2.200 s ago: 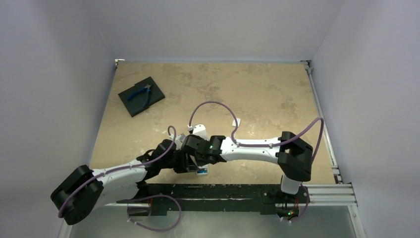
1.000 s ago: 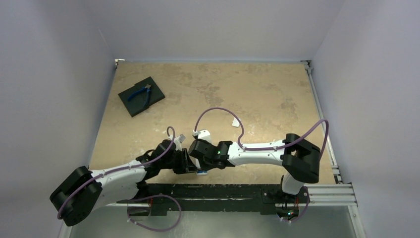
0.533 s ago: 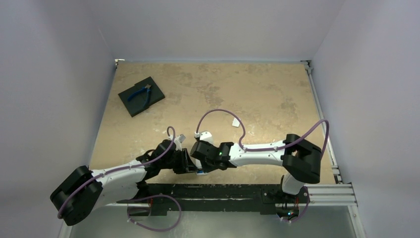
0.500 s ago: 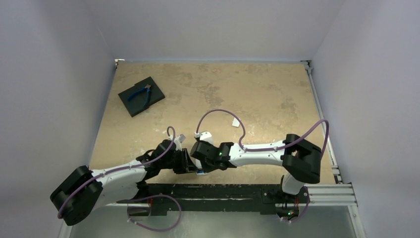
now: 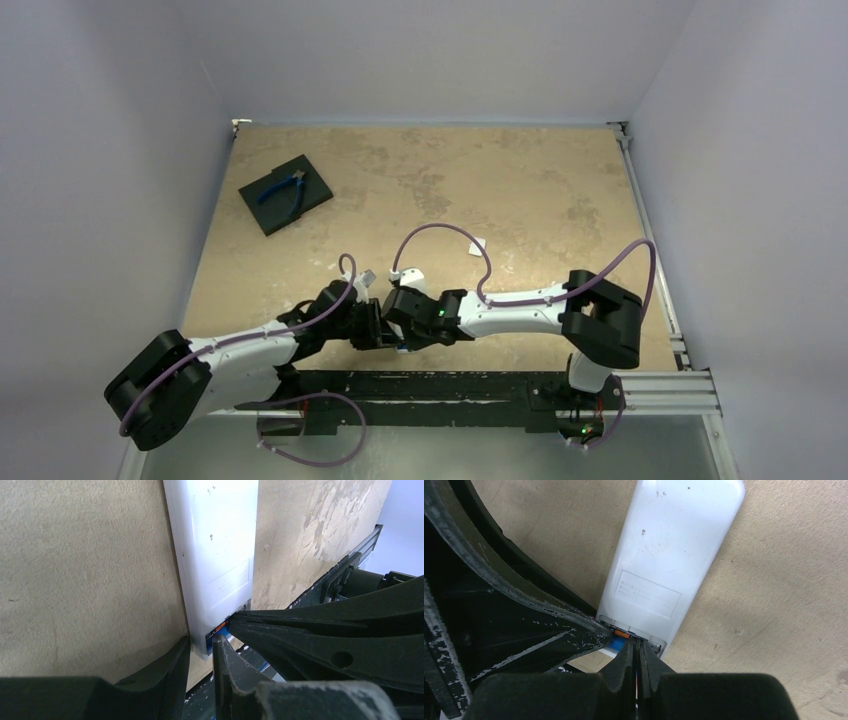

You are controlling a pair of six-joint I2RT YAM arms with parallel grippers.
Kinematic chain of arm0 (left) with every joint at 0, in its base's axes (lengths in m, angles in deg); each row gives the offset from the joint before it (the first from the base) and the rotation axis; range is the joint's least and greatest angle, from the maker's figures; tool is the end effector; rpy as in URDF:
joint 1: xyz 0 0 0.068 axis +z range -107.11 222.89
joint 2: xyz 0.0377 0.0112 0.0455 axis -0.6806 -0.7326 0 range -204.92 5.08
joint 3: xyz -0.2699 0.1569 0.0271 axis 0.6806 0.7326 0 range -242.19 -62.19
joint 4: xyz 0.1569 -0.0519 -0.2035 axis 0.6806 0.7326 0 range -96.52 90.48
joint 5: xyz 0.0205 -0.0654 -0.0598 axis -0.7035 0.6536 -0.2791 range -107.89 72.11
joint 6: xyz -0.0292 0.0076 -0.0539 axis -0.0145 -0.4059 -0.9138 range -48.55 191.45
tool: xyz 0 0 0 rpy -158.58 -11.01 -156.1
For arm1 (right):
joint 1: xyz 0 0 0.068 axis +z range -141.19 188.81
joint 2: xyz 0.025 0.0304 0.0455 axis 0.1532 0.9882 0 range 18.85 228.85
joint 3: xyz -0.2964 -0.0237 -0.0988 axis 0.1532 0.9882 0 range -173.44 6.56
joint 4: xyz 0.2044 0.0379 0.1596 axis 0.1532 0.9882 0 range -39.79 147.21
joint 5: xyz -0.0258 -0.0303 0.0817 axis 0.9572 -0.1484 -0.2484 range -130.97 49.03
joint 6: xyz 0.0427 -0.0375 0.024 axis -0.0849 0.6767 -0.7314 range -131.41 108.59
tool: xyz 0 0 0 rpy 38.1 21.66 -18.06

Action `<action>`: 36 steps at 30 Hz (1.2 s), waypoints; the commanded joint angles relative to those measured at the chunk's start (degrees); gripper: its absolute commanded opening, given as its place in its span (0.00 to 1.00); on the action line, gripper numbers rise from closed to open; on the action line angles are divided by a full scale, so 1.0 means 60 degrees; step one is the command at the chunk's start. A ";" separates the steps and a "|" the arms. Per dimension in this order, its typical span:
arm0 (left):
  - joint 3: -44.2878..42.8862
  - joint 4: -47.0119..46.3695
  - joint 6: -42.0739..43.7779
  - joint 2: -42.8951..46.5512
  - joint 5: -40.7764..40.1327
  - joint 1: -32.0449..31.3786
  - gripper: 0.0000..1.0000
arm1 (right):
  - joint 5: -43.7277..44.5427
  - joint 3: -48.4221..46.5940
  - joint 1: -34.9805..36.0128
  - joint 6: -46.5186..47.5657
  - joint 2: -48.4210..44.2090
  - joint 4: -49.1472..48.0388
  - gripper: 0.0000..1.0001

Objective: Load the batteries into the remote control
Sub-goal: Load the battery into the remote control.

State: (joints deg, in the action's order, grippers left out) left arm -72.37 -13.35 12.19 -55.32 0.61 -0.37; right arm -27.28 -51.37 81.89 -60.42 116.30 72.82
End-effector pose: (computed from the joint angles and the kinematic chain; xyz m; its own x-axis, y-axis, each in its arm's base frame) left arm 0.1050 -0.1192 0.1476 -0.9587 -0.2170 -0.1840 -0.0120 0.6769 -0.7360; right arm 0.1105 0.3250 0.2012 -0.8461 -0.2613 -0.4645 -0.3943 0.8933 0.2156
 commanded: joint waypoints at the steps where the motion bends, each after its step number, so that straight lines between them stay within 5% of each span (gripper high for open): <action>1: -0.0179 -0.0103 0.0094 -0.0084 -0.0070 -0.0039 0.22 | 0.0098 0.0094 0.0010 -0.0107 0.0201 -0.0105 0.00; 15: -0.0820 0.0889 0.0560 0.0034 -0.0334 -0.0042 0.25 | 0.0904 -0.0470 0.0008 0.0161 -0.0941 0.0814 0.08; 28: -0.1920 0.2765 0.1273 0.0502 -0.1045 -0.0027 0.47 | 0.2575 -0.0430 -0.0388 0.0903 -0.1949 0.1687 0.42; 33: -0.2367 0.3334 0.1497 0.0647 -0.1348 -0.0031 0.53 | 0.2457 -0.0263 -0.1285 0.1868 -0.2406 0.1390 0.49; 36: -0.2521 0.3533 0.1578 0.0648 -0.1398 -0.0033 0.57 | 0.2303 -0.0258 -0.2003 0.2610 -0.2463 0.1225 0.62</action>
State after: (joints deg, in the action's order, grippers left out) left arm -84.61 5.12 19.33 -52.26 -6.06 -0.37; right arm -14.93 -52.66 74.66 -51.92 103.29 81.69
